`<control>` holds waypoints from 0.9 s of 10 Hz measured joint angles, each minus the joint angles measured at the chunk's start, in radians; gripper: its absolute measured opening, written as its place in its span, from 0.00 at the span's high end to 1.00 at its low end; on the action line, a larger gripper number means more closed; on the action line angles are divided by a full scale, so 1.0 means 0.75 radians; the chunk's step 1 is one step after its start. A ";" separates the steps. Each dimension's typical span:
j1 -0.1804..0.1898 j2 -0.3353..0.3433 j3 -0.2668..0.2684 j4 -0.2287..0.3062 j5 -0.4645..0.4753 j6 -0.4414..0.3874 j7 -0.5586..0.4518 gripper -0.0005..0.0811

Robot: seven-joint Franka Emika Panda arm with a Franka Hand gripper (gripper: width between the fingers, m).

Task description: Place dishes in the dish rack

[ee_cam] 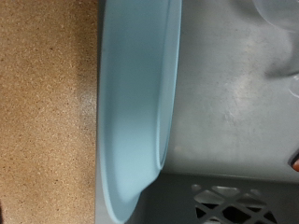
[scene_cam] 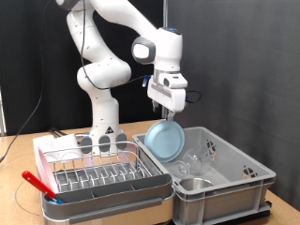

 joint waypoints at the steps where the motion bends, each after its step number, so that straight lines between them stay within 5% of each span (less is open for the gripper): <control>1: 0.000 0.025 0.014 -0.005 0.000 0.024 0.004 0.01; 9: 0.000 0.180 0.054 -0.015 0.000 0.163 0.059 0.01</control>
